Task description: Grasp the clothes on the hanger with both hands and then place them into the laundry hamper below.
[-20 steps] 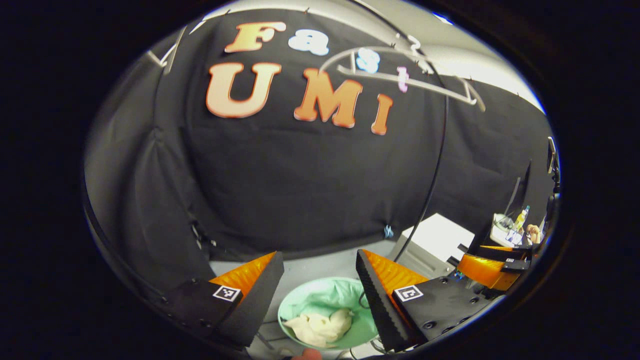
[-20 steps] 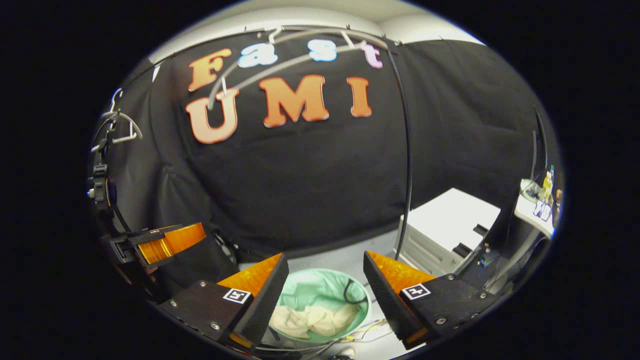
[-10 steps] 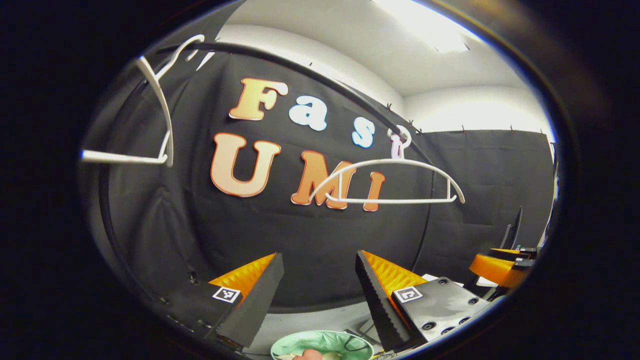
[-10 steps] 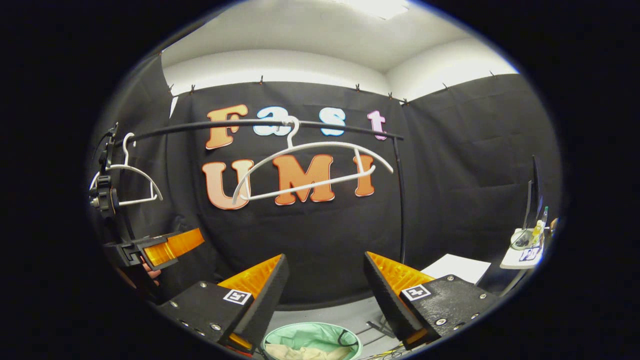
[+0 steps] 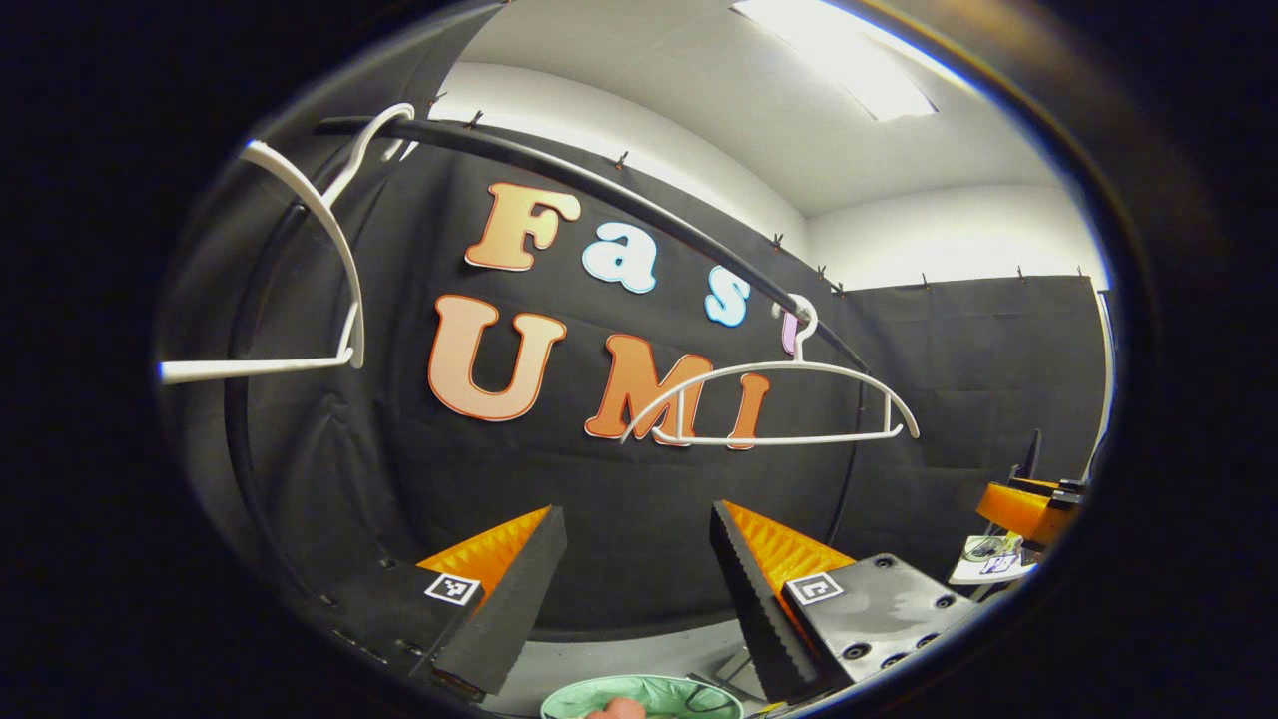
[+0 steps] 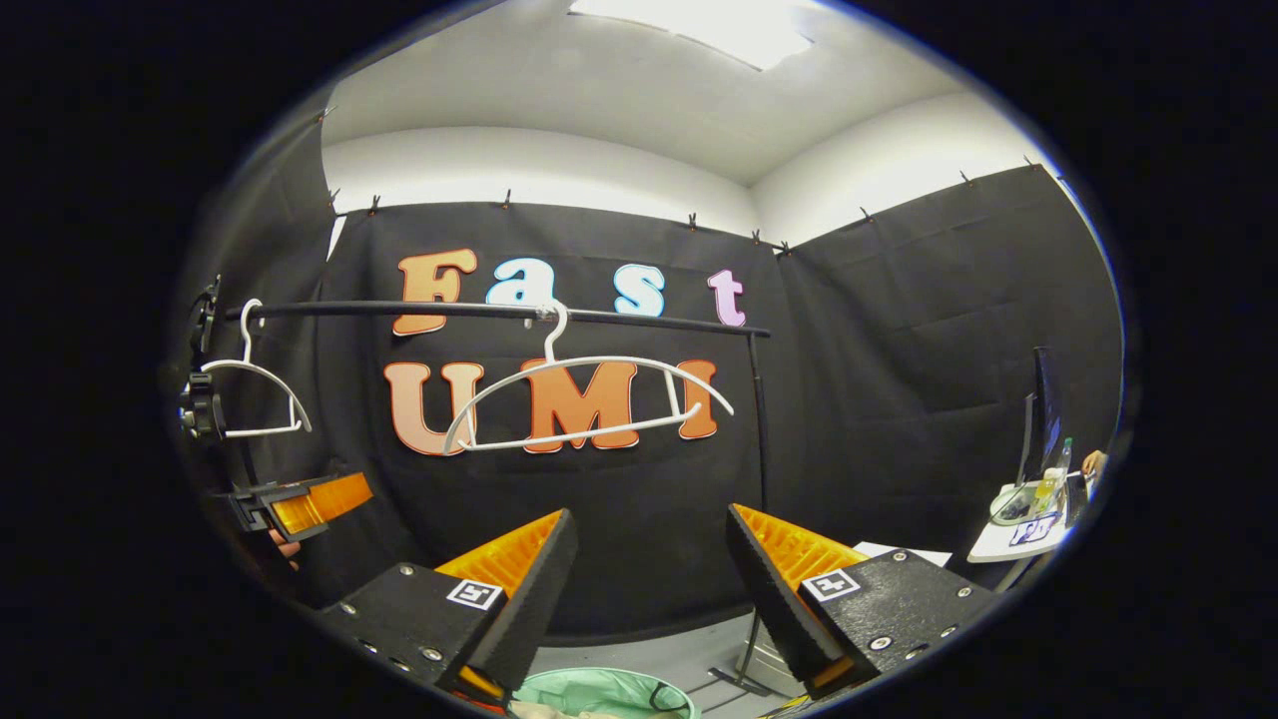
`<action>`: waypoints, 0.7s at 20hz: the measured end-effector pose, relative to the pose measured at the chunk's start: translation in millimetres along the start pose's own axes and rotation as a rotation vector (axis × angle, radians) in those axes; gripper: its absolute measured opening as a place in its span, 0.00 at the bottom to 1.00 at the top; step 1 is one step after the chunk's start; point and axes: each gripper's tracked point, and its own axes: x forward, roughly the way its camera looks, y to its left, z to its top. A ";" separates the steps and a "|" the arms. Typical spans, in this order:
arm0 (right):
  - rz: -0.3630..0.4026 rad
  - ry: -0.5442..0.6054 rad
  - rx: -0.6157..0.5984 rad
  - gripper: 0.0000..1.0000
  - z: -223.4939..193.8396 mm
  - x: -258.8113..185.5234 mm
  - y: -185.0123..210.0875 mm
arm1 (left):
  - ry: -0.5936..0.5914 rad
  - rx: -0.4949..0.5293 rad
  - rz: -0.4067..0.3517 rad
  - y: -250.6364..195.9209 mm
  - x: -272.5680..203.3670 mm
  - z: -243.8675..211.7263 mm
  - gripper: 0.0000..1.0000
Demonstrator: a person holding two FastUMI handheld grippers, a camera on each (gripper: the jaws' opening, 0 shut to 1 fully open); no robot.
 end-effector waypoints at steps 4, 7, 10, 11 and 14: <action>-0.008 -0.010 0.023 0.94 1.3 -3.2 -2.0 | -0.015 0.001 0.007 2.3 -7.5 6.5 0.95; -0.013 -0.018 0.020 0.94 1.2 -3.5 -3.3 | -0.020 0.001 0.024 9.3 -14.9 9.1 0.96; -0.005 -0.013 0.017 0.93 -1.5 -3.0 1.7 | -0.017 0.005 0.055 17.7 -18.5 9.0 0.96; -0.001 -0.012 0.019 0.94 -1.7 -2.3 3.3 | -0.017 0.002 0.056 18.2 -19.5 9.4 0.97; 0.010 -0.003 0.023 0.93 -6.0 -1.5 9.0 | -0.019 -0.002 0.062 18.9 -17.4 8.3 0.97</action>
